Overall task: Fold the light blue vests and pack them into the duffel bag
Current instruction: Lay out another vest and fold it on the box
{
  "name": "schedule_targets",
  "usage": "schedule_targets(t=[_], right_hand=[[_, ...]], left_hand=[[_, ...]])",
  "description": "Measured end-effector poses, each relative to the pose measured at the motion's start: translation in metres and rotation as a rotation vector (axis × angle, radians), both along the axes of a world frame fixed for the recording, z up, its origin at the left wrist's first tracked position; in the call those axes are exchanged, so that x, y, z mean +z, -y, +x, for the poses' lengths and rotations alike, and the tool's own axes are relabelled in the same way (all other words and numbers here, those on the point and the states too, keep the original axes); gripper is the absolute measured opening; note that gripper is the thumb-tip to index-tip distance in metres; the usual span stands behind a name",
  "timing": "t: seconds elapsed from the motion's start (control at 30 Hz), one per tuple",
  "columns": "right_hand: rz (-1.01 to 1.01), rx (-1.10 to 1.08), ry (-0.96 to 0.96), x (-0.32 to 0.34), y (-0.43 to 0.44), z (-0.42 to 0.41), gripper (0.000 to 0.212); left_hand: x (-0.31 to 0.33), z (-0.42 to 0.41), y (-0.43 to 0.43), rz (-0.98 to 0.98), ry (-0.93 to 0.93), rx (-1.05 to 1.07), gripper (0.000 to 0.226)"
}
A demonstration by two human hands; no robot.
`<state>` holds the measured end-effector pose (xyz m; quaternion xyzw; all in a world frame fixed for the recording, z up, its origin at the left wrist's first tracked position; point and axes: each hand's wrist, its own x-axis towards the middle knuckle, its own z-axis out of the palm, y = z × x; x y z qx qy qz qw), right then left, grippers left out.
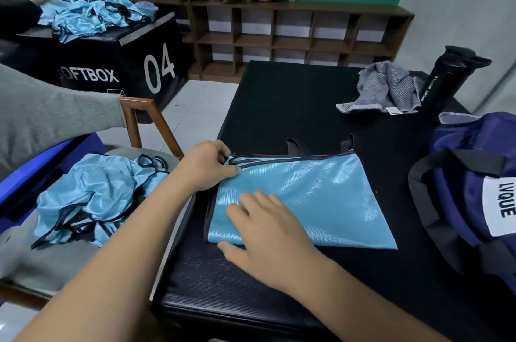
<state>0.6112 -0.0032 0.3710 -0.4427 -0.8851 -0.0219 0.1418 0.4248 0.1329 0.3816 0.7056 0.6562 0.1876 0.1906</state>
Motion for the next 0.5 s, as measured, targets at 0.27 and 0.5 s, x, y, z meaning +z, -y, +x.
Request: schedule_targets(t=[0.27, 0.5], right_hand=[[0.099, -0.033, 0.031, -0.009, -0.002, -0.016, 0.026], [0.047, -0.072, 0.014, -0.003, 0.000, -0.020, 0.037]], left_hand=[[0.007, 0.010, -0.003, -0.065, -0.087, -0.015, 0.026], [0.015, 0.016, -0.001, -0.090, -0.130, -0.004, 0.030]])
